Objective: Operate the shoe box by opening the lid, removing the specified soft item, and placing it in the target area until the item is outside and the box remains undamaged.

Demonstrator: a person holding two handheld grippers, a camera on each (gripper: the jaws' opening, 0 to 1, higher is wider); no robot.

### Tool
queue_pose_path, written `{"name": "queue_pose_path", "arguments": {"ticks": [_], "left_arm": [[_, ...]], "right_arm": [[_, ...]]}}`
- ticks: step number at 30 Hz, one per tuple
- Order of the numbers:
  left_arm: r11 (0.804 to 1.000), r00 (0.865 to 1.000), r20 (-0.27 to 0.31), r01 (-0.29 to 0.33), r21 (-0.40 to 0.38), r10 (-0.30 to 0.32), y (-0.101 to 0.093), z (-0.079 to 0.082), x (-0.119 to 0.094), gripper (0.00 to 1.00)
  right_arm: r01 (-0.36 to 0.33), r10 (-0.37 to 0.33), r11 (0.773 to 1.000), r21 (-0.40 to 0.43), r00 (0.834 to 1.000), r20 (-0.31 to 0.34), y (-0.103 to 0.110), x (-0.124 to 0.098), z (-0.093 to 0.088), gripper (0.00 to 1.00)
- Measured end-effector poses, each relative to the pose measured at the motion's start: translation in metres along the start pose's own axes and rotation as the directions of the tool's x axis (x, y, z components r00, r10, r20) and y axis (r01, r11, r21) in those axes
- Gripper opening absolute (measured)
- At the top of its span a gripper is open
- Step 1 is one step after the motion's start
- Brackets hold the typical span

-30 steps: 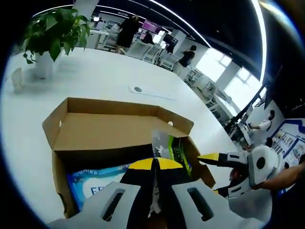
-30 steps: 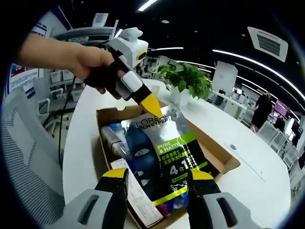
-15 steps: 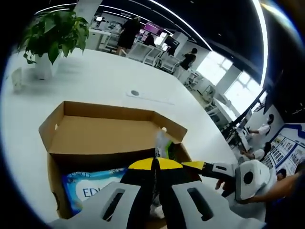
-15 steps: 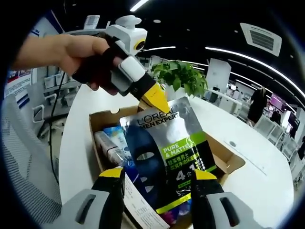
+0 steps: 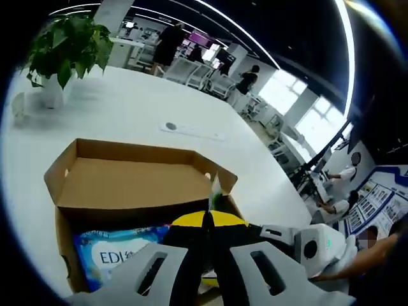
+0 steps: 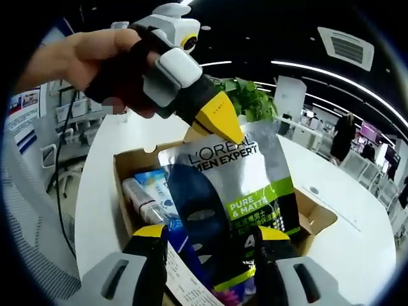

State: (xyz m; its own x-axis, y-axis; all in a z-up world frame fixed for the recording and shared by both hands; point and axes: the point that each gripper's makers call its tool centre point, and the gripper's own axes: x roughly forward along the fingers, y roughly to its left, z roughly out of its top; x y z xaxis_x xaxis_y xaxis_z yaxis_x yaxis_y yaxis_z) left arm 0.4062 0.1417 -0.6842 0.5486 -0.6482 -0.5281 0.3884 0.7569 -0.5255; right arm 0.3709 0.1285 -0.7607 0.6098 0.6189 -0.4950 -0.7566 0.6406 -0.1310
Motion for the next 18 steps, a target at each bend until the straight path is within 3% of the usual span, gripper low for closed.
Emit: {"name": "queue_pose_path", "arguments": {"ticks": [7, 12, 18], "left_arm": [[1.0, 1.0, -0.002, -0.001, -0.013, 0.001, -0.005, 0.002, 0.003, 0.0], [1.0, 1.0, -0.001, -0.011, -0.025, 0.011, -0.002, 0.003, 0.004, 0.0], [0.999, 1.0, 0.003, -0.019, -0.026, 0.019, 0.001, 0.004, 0.004, 0.0]], "right_arm": [[0.053, -0.053, 0.999, 0.013, 0.999, -0.007, -0.008, 0.004, 0.0, 0.5], [0.107, -0.105, 0.993, 0.038, 0.992, -0.069, -0.015, 0.008, -0.007, 0.52], [0.115, -0.114, 0.993, 0.021, 0.992, -0.044, -0.013, 0.003, -0.004, 0.45]]}}
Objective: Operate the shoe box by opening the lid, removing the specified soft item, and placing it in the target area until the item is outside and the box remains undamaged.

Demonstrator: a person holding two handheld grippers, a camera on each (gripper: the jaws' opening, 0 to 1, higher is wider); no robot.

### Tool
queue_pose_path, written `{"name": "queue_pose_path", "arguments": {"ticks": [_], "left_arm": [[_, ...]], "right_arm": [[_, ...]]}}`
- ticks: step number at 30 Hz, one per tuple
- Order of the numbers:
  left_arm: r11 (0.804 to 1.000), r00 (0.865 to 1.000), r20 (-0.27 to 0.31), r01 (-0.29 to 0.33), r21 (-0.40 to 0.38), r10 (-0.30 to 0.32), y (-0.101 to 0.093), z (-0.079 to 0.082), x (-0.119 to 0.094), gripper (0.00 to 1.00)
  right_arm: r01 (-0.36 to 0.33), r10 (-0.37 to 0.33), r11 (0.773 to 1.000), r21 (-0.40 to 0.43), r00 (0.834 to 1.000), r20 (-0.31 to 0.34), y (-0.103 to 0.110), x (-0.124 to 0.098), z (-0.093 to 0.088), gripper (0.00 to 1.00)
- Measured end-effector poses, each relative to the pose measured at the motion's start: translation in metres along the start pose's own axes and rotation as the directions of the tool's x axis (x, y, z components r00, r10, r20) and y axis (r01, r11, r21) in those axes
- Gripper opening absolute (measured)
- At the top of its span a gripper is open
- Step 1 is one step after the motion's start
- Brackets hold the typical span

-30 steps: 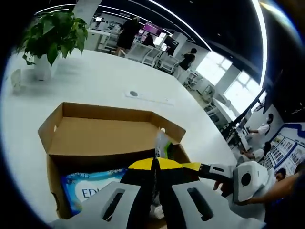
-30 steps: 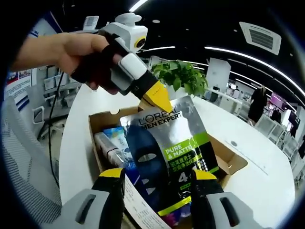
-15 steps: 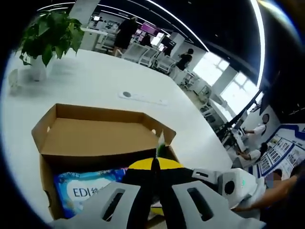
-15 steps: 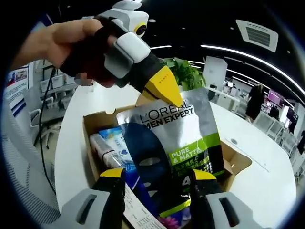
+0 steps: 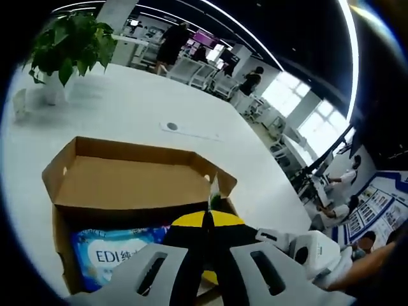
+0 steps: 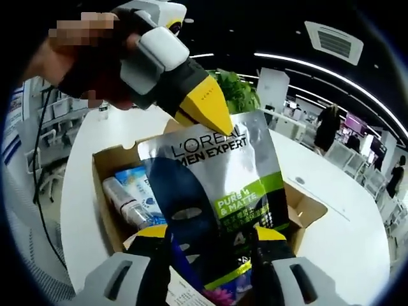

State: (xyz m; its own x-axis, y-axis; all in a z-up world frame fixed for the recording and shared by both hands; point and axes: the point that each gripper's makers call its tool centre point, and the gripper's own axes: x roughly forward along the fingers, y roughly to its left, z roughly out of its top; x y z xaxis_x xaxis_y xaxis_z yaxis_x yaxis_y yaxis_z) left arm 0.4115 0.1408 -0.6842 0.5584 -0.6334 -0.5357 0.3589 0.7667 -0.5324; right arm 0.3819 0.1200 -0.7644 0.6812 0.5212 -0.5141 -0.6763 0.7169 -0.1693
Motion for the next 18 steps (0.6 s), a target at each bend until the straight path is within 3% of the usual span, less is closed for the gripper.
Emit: {"name": "queue_pose_path", "arguments": {"ticks": [18], "left_arm": [[1.0, 1.0, -0.001, -0.006, 0.028, 0.006, 0.007, 0.002, 0.0, 0.0]], "right_arm": [[-0.043, 0.045, 0.999, -0.026, 0.998, 0.052, 0.009, -0.022, 0.007, 0.13]]}}
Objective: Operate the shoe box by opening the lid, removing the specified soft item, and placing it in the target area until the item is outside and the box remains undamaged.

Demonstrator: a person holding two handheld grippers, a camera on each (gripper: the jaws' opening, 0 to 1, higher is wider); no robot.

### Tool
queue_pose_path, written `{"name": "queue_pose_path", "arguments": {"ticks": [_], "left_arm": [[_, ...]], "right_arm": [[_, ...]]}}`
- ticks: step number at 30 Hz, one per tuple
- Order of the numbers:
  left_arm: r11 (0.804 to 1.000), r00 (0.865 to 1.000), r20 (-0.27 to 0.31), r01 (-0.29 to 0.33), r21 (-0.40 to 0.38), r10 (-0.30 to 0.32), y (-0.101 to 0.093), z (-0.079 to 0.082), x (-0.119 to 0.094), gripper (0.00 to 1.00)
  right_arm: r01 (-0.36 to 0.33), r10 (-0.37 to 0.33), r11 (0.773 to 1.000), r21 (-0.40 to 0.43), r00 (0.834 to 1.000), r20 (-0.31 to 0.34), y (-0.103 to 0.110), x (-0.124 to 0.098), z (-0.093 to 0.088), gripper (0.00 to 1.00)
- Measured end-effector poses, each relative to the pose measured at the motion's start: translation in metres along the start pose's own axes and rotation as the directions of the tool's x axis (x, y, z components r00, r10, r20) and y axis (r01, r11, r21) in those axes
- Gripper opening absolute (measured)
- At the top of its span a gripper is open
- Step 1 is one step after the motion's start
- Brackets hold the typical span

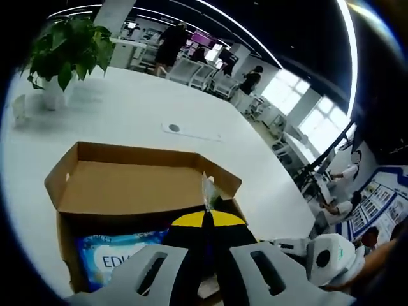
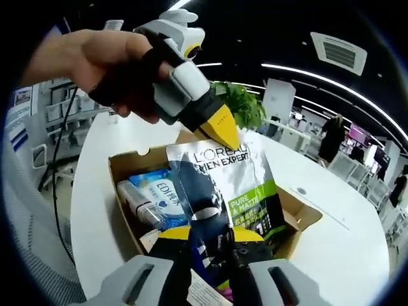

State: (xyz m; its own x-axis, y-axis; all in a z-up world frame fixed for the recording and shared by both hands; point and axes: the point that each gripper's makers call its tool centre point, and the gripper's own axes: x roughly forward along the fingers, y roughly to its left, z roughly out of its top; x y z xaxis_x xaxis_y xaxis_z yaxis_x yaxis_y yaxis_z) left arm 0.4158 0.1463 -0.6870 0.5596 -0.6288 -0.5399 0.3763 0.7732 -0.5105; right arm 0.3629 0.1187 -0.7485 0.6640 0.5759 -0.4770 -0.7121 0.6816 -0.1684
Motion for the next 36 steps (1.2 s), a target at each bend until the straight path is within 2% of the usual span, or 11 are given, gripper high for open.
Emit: {"name": "queue_pose_path", "arguments": {"ticks": [9, 15, 20, 36], "left_arm": [[1.0, 1.0, -0.003, -0.002, -0.002, 0.002, 0.005, -0.007, -0.004, 0.0], [0.999, 1.0, -0.007, 0.009, 0.042, -0.009, 0.002, -0.01, -0.009, 0.0], [0.997, 1.0, 0.006, 0.015, 0.077, -0.016, -0.002, -0.008, -0.015, 0.0], [0.995, 0.995, 0.077, 0.055, 0.081, -0.062, -0.015, 0.009, -0.036, 0.0]], "right_arm": [[-0.024, 0.024, 1.0, -0.006, 1.0, -0.003, 0.002, -0.008, 0.001, 0.03], [-0.046, 0.046, 0.999, 0.013, 0.999, -0.011, 0.004, -0.015, 0.005, 0.0], [-0.05, 0.05, 0.999, 0.018, 0.999, -0.004, 0.002, -0.02, 0.011, 0.0], [-0.041, 0.042, 0.999, -0.013, 0.998, 0.036, -0.002, -0.042, 0.041, 0.0]]}}
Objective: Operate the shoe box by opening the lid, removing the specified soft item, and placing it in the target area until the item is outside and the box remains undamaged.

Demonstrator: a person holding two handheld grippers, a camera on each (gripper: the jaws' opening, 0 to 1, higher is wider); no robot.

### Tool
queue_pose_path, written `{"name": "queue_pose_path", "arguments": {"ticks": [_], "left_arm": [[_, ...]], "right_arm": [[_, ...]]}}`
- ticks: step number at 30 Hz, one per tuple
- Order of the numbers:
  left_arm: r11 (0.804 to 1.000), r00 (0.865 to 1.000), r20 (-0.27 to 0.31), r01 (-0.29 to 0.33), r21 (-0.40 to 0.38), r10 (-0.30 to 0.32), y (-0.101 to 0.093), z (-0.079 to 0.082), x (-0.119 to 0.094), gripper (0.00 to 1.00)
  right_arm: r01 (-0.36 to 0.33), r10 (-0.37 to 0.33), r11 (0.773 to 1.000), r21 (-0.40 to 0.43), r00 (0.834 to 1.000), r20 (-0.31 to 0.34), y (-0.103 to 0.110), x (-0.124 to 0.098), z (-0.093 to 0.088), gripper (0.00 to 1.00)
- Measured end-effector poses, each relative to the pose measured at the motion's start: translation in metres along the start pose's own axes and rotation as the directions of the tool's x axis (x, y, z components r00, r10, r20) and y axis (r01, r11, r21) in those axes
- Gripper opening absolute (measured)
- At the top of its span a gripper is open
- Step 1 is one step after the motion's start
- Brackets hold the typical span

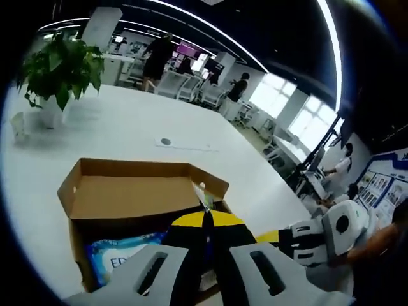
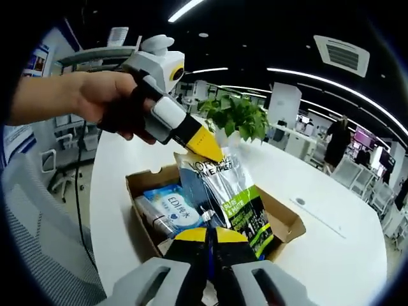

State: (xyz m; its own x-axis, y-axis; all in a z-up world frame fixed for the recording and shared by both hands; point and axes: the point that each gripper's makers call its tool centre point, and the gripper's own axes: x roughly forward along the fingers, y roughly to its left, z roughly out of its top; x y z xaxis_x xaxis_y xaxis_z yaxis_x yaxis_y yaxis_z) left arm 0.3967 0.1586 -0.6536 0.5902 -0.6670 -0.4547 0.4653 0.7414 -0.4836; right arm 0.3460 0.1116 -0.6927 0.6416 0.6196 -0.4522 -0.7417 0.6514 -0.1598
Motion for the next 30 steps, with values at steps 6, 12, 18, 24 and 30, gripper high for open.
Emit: {"name": "queue_pose_path", "arguments": {"ticks": [6, 12, 18, 24, 30], "left_arm": [[0.999, 0.998, 0.034, 0.049, -0.019, -0.049, -0.016, 0.01, 0.0, 0.0], [0.997, 0.997, 0.028, 0.072, -0.004, -0.072, -0.03, 0.012, 0.011, 0.0], [0.995, 0.995, 0.002, 0.101, 0.019, -0.101, -0.047, 0.011, 0.027, 0.0], [0.992, 0.992, -0.023, 0.121, 0.037, -0.12, -0.061, 0.006, 0.043, 0.0], [0.989, 0.99, -0.051, 0.133, 0.06, -0.13, -0.071, 0.0, 0.056, 0.0]], "right_arm": [[0.017, -0.018, 1.0, 0.012, 1.0, 0.014, -0.009, -0.013, 0.005, 0.0], [0.043, -0.043, 0.999, 0.017, 0.999, 0.011, -0.02, -0.026, 0.002, 0.0], [0.067, -0.067, 0.998, 0.017, 0.998, 0.001, -0.032, -0.039, -0.007, 0.0], [0.092, -0.092, 0.995, 0.024, 0.996, -0.015, -0.044, -0.048, -0.02, 0.0], [0.111, -0.11, 0.993, 0.038, 0.994, -0.029, -0.052, -0.054, -0.032, 0.0]]}}
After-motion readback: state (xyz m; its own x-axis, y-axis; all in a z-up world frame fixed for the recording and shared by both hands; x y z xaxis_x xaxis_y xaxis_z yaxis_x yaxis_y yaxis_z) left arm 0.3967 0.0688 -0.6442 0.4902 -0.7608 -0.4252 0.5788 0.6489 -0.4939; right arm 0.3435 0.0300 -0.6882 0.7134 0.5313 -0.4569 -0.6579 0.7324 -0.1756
